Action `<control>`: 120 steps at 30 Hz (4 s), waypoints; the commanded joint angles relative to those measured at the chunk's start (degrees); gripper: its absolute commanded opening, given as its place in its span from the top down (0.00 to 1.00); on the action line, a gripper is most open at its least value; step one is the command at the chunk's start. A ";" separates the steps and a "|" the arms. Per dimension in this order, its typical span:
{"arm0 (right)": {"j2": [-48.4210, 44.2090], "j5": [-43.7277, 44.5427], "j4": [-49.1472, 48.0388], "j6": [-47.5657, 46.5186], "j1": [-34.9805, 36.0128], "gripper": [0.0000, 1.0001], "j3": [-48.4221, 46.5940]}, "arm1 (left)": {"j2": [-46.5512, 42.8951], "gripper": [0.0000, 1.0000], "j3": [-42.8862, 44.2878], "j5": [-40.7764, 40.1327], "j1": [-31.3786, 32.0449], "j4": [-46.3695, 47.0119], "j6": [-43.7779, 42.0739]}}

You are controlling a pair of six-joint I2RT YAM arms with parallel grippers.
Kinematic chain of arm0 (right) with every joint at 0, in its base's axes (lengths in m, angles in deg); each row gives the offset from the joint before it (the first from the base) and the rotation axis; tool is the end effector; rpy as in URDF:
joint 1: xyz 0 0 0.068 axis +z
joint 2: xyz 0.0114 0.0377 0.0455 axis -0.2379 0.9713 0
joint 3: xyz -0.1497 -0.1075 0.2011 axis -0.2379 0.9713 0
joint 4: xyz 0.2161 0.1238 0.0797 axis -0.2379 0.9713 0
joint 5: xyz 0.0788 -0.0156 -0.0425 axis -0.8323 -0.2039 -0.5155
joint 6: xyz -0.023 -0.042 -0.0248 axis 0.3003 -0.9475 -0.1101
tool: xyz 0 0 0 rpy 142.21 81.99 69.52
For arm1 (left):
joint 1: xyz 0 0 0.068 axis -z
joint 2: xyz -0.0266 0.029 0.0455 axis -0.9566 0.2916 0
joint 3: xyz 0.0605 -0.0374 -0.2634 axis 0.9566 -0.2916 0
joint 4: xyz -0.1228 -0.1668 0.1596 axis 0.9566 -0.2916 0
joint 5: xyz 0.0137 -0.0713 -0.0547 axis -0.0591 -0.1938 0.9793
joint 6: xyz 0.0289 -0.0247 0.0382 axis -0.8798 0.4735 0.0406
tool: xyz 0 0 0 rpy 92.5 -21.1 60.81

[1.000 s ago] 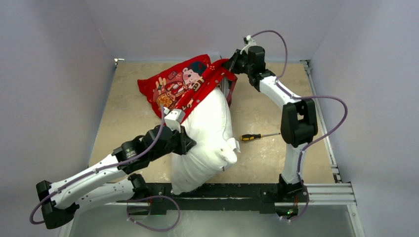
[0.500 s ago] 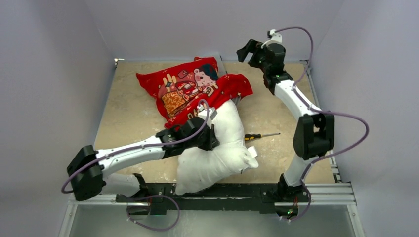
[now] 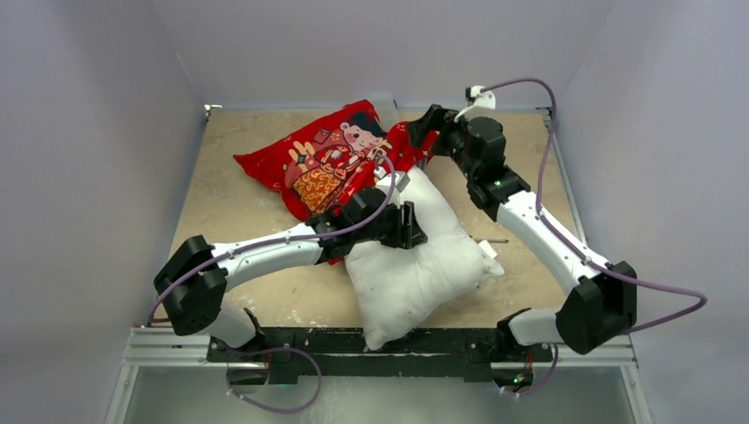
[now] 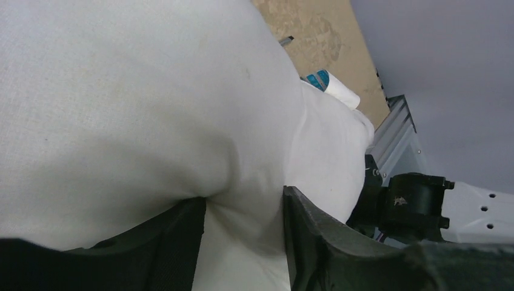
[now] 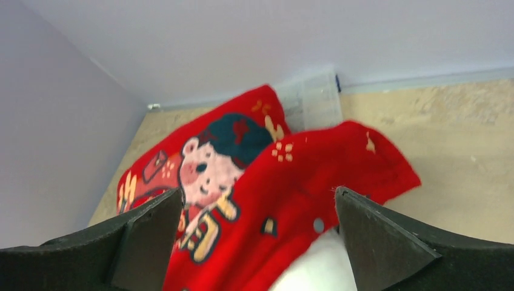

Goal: Remove the pillowcase from the pillow

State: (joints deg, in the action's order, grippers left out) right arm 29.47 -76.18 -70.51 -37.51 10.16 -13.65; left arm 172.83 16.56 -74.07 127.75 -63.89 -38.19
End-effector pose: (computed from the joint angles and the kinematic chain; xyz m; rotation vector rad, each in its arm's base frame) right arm 0.3043 0.1307 0.3760 0.1203 1.6722 0.5724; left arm 0.1968 -0.2826 0.2575 0.2984 2.2434 -1.0649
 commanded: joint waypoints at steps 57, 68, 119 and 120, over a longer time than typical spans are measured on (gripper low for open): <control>4.80 15.92 21.09 17.82 34.32 1.00 10.73 | -30.17 0.36 -20.11 -14.03 -15.80 -11.94 2.62; -5.40 18.68 18.05 17.27 34.03 1.00 10.10 | -25.18 1.00 -22.22 -18.73 -16.19 -8.60 6.05; -4.91 -18.16 -20.99 3.27 34.39 0.96 14.34 | -30.80 0.26 -0.74 -7.63 -47.58 -29.55 -6.84; -3.96 -17.71 -20.42 2.74 35.08 0.90 13.56 | -31.41 0.25 -0.67 -7.55 -47.58 -30.44 -7.09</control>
State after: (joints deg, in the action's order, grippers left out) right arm 22.73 -86.52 -81.66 -32.09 43.51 5.50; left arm 143.32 14.16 -82.77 80.56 -88.22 -42.06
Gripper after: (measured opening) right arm 0.045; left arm 0.728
